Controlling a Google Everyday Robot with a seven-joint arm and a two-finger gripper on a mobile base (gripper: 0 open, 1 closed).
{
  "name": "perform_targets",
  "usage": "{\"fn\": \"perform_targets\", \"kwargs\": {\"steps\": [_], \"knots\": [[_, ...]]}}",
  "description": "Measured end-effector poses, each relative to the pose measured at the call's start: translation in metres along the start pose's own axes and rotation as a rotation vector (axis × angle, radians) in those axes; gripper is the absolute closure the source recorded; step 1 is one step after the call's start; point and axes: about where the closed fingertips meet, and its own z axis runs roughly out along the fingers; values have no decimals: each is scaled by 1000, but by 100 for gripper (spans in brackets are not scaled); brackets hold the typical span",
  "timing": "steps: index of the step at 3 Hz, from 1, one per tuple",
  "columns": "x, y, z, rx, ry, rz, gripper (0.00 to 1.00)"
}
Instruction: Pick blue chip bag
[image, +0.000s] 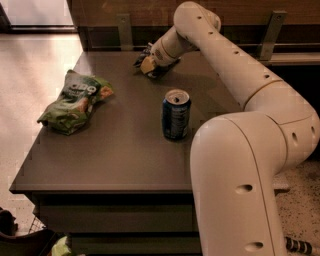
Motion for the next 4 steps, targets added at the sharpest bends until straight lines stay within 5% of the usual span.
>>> {"fn": "perform_targets", "kwargs": {"steps": [2, 4], "knots": [[0, 0, 0, 0, 0, 0, 100], [-42, 37, -68, -48, 25, -121, 100]]}}
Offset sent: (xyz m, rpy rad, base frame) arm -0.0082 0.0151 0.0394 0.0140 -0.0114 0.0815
